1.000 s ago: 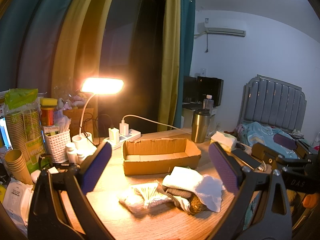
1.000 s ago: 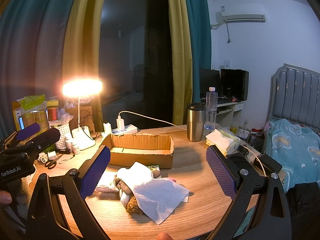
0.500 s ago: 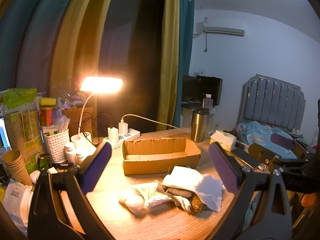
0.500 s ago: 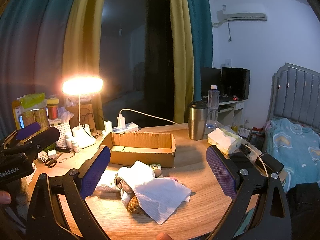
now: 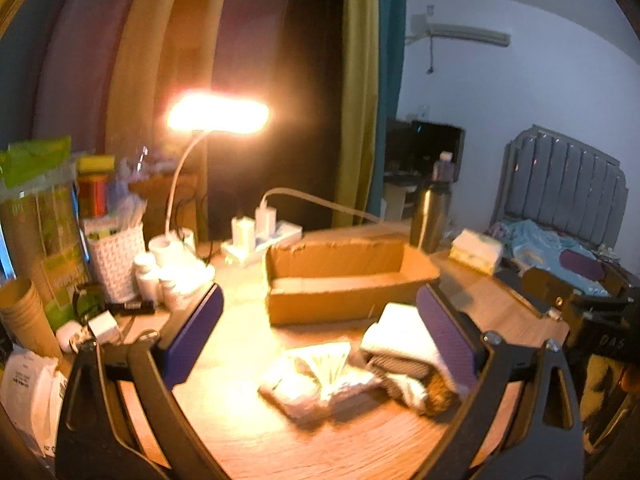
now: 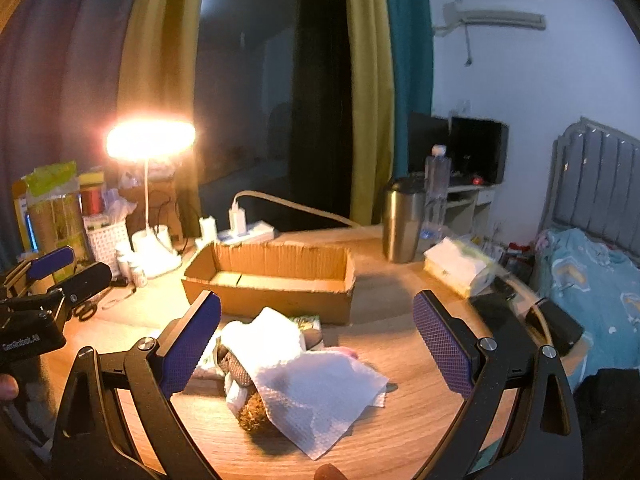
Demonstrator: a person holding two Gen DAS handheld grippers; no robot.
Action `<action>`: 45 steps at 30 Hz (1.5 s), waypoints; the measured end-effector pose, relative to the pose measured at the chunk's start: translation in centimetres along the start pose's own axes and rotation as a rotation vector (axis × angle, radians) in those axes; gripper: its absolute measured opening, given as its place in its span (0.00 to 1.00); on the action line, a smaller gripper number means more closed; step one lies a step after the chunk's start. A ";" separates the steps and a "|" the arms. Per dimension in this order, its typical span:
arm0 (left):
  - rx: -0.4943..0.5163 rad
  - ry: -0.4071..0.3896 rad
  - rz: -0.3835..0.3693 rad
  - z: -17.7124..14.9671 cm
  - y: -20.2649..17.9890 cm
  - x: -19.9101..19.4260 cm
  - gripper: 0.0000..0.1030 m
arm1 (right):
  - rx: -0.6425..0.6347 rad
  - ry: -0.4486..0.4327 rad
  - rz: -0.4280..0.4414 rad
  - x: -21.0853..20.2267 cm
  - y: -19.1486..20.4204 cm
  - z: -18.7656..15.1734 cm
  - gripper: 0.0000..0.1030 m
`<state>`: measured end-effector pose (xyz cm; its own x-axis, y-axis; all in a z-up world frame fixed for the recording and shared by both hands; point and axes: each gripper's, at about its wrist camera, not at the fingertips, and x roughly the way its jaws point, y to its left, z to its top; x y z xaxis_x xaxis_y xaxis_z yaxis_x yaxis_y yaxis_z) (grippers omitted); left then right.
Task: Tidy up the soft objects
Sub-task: 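Grasp the white paper towel with the right tool while the left tool grasps the cotton swab bag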
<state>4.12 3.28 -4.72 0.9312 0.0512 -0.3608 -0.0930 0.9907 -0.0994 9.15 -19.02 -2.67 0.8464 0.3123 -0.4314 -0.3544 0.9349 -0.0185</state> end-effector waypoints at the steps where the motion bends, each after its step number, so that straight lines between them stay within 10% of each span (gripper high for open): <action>1: -0.003 0.012 0.003 -0.2 0.3 0.4 0.96 | -0.003 0.017 0.010 0.6 0.0 -0.2 0.95; 25: 0.031 0.305 0.010 -5.0 1.4 10.0 0.95 | 0.016 0.308 0.111 11.3 0.1 -4.9 0.84; 35: 0.105 0.367 -0.052 -5.4 -1.7 12.1 0.87 | 0.046 0.338 0.179 12.2 -0.6 -5.9 0.21; 45: 0.102 0.470 -0.037 -7.0 -2.8 14.8 0.81 | 0.093 0.193 0.199 9.1 -3.4 -3.6 0.15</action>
<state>15.65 0.38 -16.29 0.6709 -0.0232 -0.7412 -0.0062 0.9993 -0.0369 16.58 -19.98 -9.79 0.6694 0.4611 -0.5825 -0.4603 0.8729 0.1620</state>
